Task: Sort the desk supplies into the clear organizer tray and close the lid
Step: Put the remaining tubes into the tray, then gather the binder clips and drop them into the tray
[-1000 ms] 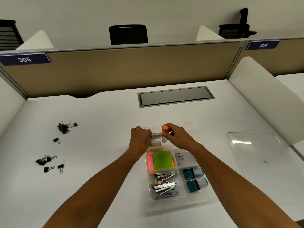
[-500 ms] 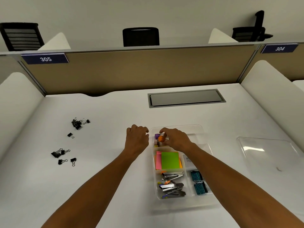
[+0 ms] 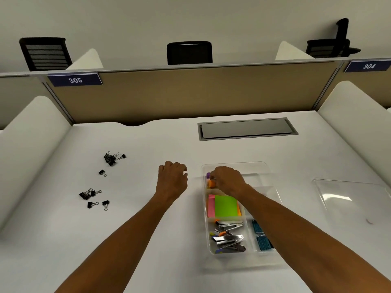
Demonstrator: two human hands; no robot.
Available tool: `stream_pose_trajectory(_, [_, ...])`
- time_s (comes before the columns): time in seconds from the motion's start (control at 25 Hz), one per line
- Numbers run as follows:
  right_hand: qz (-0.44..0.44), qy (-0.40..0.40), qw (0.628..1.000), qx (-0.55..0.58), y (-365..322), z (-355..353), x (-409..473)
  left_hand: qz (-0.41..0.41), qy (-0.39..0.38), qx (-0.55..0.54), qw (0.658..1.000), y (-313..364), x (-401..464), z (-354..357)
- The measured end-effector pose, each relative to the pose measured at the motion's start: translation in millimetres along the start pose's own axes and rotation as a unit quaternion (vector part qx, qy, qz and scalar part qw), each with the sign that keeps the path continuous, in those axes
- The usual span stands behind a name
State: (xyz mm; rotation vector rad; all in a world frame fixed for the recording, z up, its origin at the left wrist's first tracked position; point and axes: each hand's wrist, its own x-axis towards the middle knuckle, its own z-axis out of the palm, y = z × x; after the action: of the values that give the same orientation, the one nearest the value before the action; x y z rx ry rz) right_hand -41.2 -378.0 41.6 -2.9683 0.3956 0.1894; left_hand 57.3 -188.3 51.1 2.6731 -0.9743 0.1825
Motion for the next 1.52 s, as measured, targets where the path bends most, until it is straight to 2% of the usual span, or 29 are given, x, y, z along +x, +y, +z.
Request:
stream_pose_trajectory(0.36, [-0.019, 0.060, 0.996, 0.065, -30, -22, -2, -0.006, -0.004, 0.001, 1.000, -12, -22, -19])
stream_pose_trajectory(0.48, [-0.055, 0.068, 0.993, 0.085, -52, -31, 2, -0.021, 0.004, 0.006, 1.000, -28, -34, -25])
stream_pose_trajectory(0.68, [-0.135, 0.038, 0.981, 0.132, -102, -38, 15, -0.059, 0.023, 0.015, 0.998, -68, -49, -36])
stream_pose_trajectory(0.84, [-0.168, 0.025, 0.974, 0.147, -141, -35, 31, -0.100, 0.030, 0.016, 0.994, -107, -60, -44])
stream_pose_trajectory(1.2, [-0.182, -0.022, 0.970, 0.157, -202, -12, 65, -0.185, 0.028, 0.007, 0.982, -204, -85, -46])
stream_pose_trajectory(1.4, [-0.189, -0.031, 0.967, 0.166, -241, -1, 90, -0.232, 0.050, -0.055, 0.970, -256, -89, -41])
stream_pose_trajectory(1.52, [-0.181, -0.027, 0.969, 0.163, -266, 5, 110, -0.241, 0.014, -0.065, 0.968, -277, -91, -31])
